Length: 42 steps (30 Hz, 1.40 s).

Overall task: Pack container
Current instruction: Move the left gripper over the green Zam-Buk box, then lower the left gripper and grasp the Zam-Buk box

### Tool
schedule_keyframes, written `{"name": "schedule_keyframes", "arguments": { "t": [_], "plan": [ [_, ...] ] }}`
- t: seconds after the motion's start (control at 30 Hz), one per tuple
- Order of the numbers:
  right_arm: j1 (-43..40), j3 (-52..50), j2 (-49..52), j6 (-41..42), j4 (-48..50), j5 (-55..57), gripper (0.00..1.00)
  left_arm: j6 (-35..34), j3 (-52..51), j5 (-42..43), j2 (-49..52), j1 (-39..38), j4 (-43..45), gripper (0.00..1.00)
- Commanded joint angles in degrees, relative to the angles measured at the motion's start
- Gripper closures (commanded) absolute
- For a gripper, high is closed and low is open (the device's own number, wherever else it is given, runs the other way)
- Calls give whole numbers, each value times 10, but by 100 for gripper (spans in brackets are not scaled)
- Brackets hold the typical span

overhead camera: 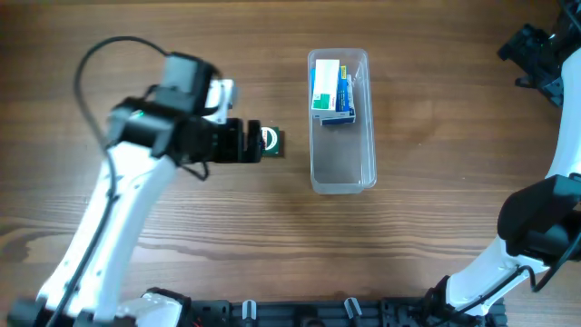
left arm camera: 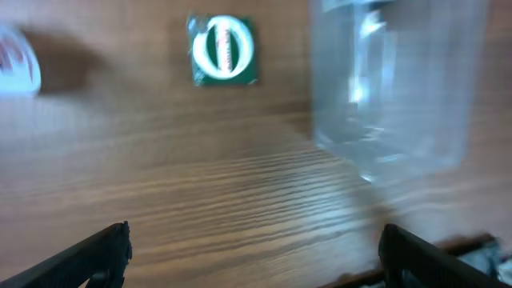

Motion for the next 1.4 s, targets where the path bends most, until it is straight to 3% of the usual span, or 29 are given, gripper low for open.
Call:
{"name": "schedule_keyframes", "arguments": {
  "t": [0.0, 0.2, 0.37, 0.67, 0.8, 0.93, 1.07, 1.37],
  "plan": [
    [1, 2, 7, 8, 0, -1, 0, -99, 7, -85, 66, -18, 3, 0],
    [1, 2, 7, 8, 0, -1, 0, -87, 7, -73, 116, -23, 43, 0],
    [1, 2, 7, 8, 0, -1, 0, -127, 12, -102, 144, -16, 65, 1],
    [1, 2, 7, 8, 0, -1, 0, -109, 208, -113, 302, -12, -58, 0],
    [1, 2, 7, 8, 0, -1, 0, -103, 210, -113, 330, -16, -32, 0],
    [1, 2, 7, 8, 0, -1, 0, -31, 210, -113, 331, -38, 8, 0],
    [1, 2, 7, 8, 0, -1, 0, -31, 210, -116, 337, -54, 38, 0],
    [1, 2, 7, 8, 0, -1, 0, -51, 210, -143, 383, -59, 9, 0]
  ]
}}
